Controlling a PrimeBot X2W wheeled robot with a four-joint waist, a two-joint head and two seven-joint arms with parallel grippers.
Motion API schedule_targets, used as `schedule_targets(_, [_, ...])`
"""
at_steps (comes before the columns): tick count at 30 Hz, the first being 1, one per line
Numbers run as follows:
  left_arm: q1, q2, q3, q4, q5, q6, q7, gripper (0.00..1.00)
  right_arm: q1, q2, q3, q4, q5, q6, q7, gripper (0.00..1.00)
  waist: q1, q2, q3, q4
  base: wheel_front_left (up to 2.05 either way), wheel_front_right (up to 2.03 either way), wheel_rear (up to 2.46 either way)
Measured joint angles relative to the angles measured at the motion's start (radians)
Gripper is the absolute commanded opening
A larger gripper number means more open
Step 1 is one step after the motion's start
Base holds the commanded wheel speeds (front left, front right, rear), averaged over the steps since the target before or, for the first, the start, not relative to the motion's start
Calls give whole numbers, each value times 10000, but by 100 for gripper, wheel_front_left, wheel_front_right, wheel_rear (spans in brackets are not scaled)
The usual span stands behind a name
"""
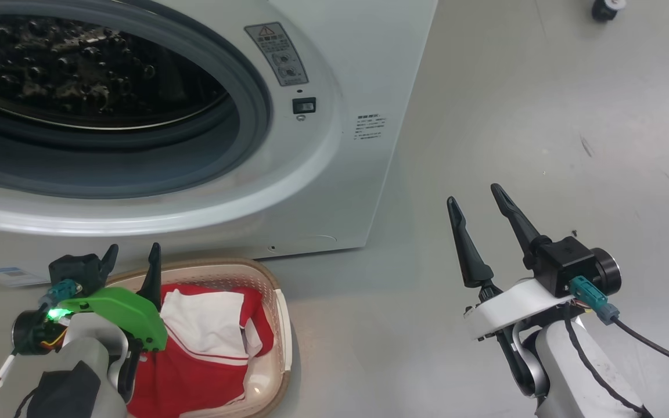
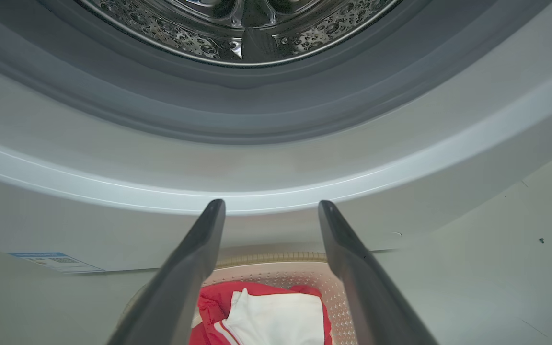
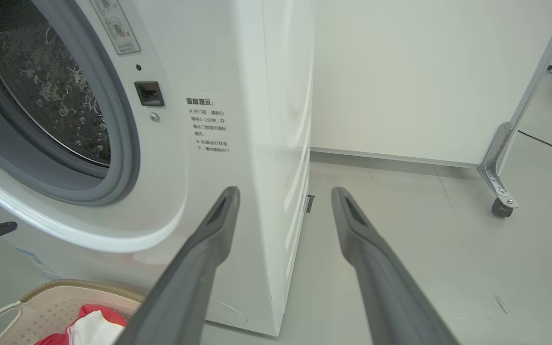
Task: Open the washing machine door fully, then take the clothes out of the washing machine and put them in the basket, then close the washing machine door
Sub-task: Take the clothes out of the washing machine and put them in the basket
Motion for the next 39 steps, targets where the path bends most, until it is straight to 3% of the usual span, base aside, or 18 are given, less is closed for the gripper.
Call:
schedule_targets(16, [991,-151,-257,-1927,-316,-6,-211,100,754,-44,-359,-90,-84,205,0,100,0,0,-1579,1121,0,0,0])
schedule_targets(29, [2203,119,-617,-4727,-502,-8,-211,100,1268,10,-593,-265,-92,268,0,100,0,0,-2029,985,0,0,0])
schedule_targets(39, [3211,249,-533,-5685,-401,-8,-211,100,1468,61,-1009,-525,-163,161,0,100,0,0,-2059,834,0,0,0])
